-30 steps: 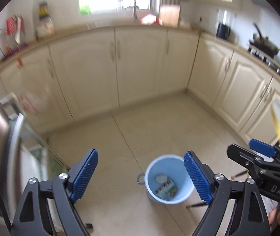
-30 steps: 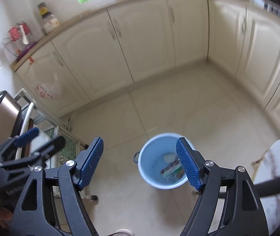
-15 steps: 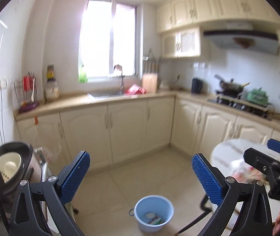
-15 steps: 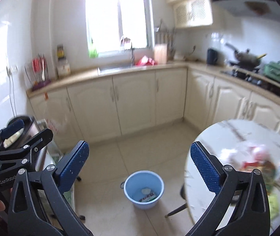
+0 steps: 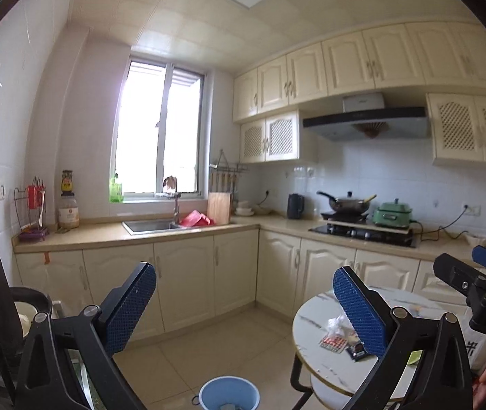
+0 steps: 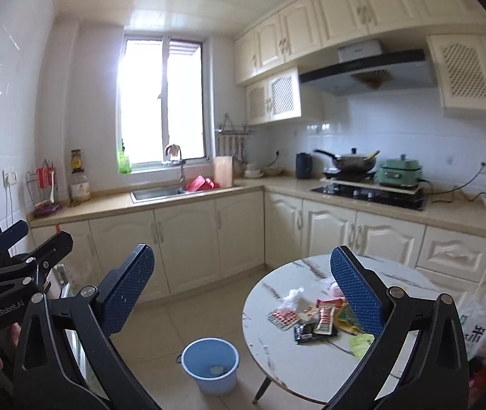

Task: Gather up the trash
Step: 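Raise both tools away from the bucket back toward the table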

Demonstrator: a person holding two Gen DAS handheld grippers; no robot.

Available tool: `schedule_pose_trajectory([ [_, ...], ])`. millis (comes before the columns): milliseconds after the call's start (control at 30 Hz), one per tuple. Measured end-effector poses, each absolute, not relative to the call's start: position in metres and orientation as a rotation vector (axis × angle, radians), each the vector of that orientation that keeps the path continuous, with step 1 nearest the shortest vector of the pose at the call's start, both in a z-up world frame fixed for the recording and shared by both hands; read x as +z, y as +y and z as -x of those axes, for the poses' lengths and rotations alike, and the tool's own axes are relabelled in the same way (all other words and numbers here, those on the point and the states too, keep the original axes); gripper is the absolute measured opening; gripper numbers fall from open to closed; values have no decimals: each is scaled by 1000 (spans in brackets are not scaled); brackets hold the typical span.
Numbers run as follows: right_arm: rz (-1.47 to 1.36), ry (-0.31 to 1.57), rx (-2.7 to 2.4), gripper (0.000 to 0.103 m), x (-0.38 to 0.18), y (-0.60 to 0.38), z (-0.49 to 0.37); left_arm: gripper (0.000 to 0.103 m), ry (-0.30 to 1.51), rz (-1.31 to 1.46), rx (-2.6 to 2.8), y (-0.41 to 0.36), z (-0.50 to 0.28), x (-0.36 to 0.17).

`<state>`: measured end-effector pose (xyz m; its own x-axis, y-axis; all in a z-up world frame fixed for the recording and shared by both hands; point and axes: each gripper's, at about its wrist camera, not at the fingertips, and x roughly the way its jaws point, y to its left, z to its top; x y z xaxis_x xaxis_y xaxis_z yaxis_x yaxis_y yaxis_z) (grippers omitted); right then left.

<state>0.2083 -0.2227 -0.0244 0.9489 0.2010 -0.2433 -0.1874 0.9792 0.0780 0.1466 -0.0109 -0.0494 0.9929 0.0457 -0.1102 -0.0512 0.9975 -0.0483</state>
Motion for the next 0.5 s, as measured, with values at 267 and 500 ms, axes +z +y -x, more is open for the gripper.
schedule_pose_trajectory([
  [267, -60, 216, 155, 103, -11, -245, -179, 102, 53, 24, 48, 8, -71, -85],
  [500, -75, 214, 134, 103, -13, -256, -180, 102, 63, 8, 45, -2, -69, -86],
])
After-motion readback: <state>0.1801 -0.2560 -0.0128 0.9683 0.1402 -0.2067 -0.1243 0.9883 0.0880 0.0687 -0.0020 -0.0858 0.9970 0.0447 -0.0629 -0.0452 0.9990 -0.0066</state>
